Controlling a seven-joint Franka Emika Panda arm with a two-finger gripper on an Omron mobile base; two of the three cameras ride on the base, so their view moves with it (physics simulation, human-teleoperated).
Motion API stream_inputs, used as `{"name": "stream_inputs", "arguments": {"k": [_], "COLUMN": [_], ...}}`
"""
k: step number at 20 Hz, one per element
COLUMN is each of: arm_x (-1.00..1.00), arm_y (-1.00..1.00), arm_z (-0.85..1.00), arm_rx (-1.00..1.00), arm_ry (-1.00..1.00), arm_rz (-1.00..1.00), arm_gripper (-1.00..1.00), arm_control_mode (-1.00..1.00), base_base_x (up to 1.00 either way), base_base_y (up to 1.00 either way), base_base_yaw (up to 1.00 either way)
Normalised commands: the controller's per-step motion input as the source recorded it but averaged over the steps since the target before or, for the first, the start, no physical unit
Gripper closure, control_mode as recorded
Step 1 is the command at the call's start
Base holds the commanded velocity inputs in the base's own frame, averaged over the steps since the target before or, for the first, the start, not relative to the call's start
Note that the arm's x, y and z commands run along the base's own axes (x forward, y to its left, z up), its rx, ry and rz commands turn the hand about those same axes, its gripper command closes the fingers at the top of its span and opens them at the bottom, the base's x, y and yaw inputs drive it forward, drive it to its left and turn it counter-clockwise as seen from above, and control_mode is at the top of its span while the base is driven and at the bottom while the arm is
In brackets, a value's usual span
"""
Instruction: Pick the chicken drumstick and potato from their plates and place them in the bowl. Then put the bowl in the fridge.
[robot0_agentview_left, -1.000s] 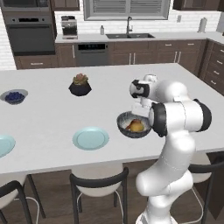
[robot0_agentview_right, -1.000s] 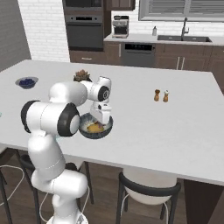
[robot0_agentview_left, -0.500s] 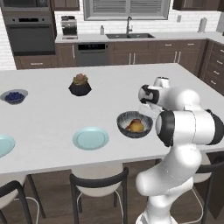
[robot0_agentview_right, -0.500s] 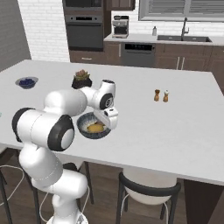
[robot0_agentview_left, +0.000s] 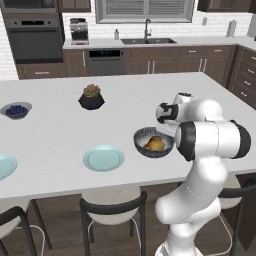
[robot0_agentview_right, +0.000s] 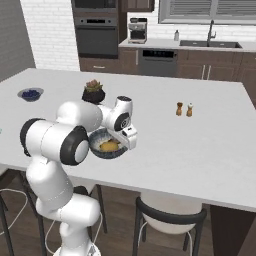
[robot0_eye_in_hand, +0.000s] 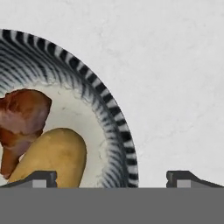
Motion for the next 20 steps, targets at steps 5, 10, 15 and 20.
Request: {"name": "stream_inputs", "arguments": {"k": [5,10,15,20], "arm_x": [0.1,0.24,0.48,0.35], "arm_y": [-0.09,-0.03,0.01,0.04], "arm_z": [-0.24,-0.3,-0.35,-0.35], "arm_rx": [0.05,0.03,0.0,0.0], "arm_ry": [0.0,0.0,-0.01,0.0], "arm_rz": [0.09,0.07,0.03,0.0], "arm_gripper": [-1.0,-1.0,1.0,1.0], "arm_control_mode": [-1.0,-1.0,-1.0,-1.0], "base_base_x": [0.0,0.0,0.0,0.0], "base_base_y": [0.0,0.0,0.0,0.0], "base_base_yaw": [0.0,0.0,0.0,0.0]}}
